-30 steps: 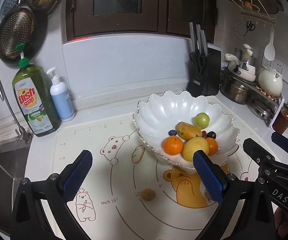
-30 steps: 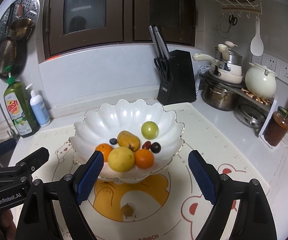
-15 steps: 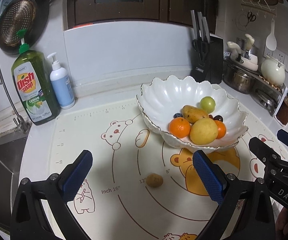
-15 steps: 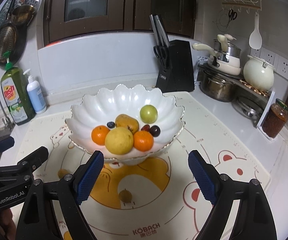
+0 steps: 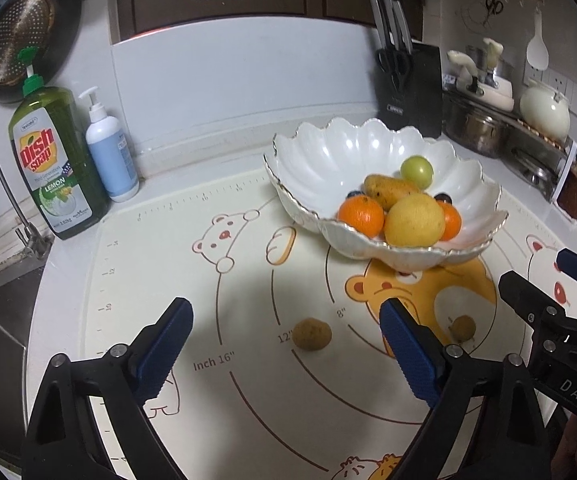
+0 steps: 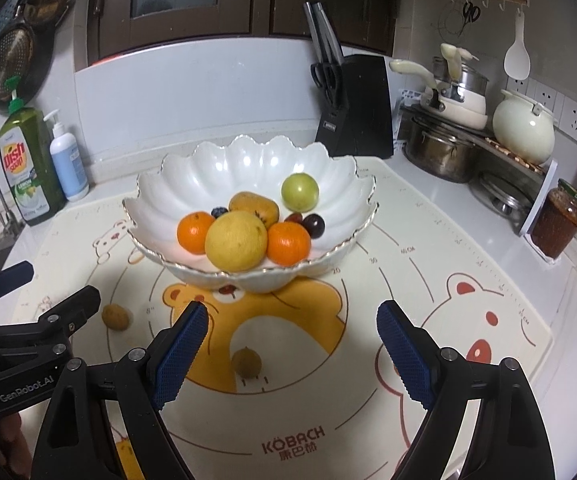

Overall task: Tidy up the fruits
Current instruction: 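Move both open grippers back toward the small kiwi on the mat, then close the right gripper on the small brown kiwi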

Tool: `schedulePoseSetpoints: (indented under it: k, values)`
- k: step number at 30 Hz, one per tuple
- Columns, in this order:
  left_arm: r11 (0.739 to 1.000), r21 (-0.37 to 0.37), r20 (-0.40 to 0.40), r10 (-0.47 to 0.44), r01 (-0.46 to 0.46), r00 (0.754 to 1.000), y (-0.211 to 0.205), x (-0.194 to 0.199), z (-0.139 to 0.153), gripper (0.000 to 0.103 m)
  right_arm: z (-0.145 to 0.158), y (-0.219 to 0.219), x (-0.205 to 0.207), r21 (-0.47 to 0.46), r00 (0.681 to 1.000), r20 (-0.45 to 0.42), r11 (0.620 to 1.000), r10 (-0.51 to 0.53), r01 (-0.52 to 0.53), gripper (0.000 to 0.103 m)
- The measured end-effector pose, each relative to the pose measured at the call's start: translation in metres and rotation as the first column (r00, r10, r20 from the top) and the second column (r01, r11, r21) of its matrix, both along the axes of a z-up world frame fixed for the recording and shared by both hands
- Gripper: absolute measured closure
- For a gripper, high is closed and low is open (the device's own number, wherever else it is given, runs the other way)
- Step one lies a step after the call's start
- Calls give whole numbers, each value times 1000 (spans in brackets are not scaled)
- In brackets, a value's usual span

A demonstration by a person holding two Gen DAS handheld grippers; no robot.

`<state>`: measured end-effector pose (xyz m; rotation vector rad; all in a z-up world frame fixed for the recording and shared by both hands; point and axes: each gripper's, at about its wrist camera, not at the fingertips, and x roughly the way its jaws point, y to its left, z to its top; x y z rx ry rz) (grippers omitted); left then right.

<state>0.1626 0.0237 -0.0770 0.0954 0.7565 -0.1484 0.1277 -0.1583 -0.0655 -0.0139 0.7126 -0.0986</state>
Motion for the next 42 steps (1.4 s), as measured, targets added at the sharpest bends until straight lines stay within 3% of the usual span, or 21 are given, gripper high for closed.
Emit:
schedulePoseSetpoints:
  k: [10, 15, 28, 35, 42]
  values:
    - [999, 23, -42, -23, 24, 999, -3, 3, -21, 13, -20, 1, 0, 3, 999, -41, 1000, 23, -23, 17]
    - [999, 29, -61, -33, 34, 998, -4, 8, -29, 17, -29, 3, 4, 17, 997, -68, 999, 44, -42, 26]
    - [998, 28, -110, -58, 62, 992, -12, 22, -46, 26, -50, 4, 12, 58, 990, -121, 996, 71, -64, 35]
    - [997, 28, -126, -66, 70, 990, -14, 28, -52, 31, -60, 3, 18, 89, 984, -152, 993, 87, -74, 53]
    - [996, 12, -148, -81, 84, 986, -15, 32, -55, 43, -62, 7, 18, 125, 979, -160, 986, 127, -108, 72]
